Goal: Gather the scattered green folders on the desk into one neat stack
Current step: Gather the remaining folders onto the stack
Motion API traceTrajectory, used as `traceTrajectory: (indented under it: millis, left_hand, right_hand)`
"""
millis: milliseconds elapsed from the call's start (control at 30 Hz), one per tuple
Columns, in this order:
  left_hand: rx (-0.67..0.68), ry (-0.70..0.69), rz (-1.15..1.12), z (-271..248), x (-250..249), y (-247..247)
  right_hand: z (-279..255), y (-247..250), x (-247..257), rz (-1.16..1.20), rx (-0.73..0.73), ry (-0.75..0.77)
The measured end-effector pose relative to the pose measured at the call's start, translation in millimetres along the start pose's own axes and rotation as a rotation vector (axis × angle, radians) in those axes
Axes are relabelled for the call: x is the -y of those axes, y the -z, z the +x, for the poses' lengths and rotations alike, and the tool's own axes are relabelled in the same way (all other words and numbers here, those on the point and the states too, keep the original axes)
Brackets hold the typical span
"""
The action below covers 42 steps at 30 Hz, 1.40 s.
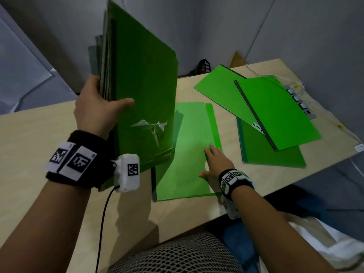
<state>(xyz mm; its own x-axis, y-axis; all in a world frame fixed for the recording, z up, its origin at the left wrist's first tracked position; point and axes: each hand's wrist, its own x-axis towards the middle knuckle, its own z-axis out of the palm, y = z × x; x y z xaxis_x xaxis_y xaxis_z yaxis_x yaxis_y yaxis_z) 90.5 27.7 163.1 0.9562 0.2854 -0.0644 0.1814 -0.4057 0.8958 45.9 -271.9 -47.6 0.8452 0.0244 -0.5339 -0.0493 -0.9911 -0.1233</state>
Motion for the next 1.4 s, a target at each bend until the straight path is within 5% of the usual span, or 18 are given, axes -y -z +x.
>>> traceTrajectory:
  millis: [200, 267, 400, 533, 667, 800, 1167, 1400]
  left_hand:
    - [0.110, -0.124, 0.073, -14, -20, -4]
    - [0.155, -0.161, 0.075, -20, -25, -6]
    - [0.221, -0.220, 0.105, -30, -35, -8]
    - [0.253, -0.285, 0.139, -36, -45, -11]
    - [0.299, -0.242, 0.026, -30, -45, -17]
    - [0.364, -0.005, -0.204, -18, -27, -35]
    - [0.407, 0.389, -0.350, -11, 74, -85]
    - [0.409, 0.434, 0.043, -12, 116, -110]
  right_hand:
    - [-19, 6, 9, -0.061, -0.033, 0.114]
    - [-25, 12, 0, 0.204, -0.100, 0.079]
    - [-22, 28, -34, 0.835, -0.307, -0.229]
    - [-19, 33, -55, 1.157, -0.161, -0.416]
    - [-36, 57, -39, 1.485, -0.034, -0.129]
    - [-31, 87, -4, 1.675, 0.029, 0.050]
    - [-12, 77, -11, 1.462, -0.058, -0.252]
    - [-4, 50, 1, 1.362, -0.046, -0.349]
